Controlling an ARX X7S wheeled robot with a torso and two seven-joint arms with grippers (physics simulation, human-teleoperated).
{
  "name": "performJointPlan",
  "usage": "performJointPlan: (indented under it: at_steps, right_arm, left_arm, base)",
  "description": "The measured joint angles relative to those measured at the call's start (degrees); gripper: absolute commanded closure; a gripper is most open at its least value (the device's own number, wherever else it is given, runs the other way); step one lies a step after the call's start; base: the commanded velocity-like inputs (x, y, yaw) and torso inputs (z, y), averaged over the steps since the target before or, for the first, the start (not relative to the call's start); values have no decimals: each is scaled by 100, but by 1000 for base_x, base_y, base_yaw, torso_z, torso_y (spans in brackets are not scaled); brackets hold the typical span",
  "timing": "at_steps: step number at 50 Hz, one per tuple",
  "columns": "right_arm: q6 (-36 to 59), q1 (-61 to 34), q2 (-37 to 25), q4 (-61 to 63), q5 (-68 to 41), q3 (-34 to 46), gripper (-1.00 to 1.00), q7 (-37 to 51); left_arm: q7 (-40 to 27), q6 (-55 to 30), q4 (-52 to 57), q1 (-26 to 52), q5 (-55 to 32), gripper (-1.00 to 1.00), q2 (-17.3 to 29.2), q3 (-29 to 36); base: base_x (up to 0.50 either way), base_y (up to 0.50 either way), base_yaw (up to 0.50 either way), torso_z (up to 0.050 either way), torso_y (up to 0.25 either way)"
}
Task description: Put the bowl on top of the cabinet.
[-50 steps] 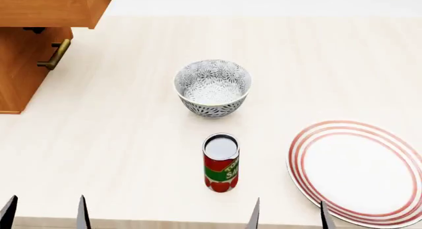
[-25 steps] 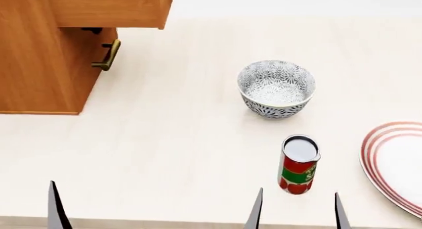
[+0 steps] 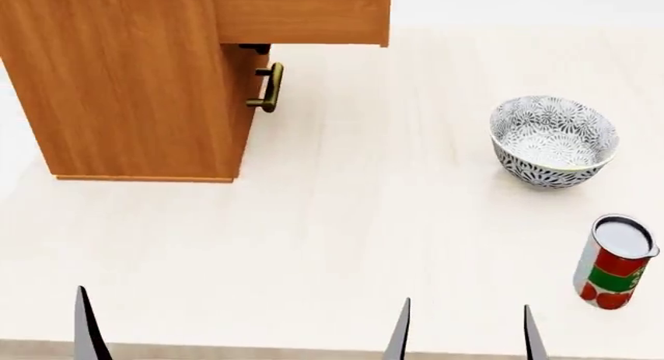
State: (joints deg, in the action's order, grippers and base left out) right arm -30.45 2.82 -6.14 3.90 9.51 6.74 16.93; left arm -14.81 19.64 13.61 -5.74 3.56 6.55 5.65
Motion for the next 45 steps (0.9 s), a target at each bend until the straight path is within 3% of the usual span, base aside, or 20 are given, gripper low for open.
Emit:
performJointPlan:
  at_steps: [11,19,31,45]
  right_arm:
    - [7,-1,-67,-3,-29,82,-100,77]
    - [-28,11,-117,28,-11,156,-100,144]
    - [-175,67,187,32,86,-176,-100,-256]
    - [-203,80,166,50,180,-154,-100,-220]
  left_arm:
    - [-82,32,-22,-8,6,-100,70,90]
    - [-145,-93,7,-9,51,-100,117,162]
    - [232,-280,65,-59,229,-100,-228,-100]
    - [215,-404,103,-71,245,-100,-215,-63]
  base:
    - [0,477,0,0,0]
    - [0,6,0,0,0]
    - [0,0,0,0,0]
    - [477,0,0,0,0]
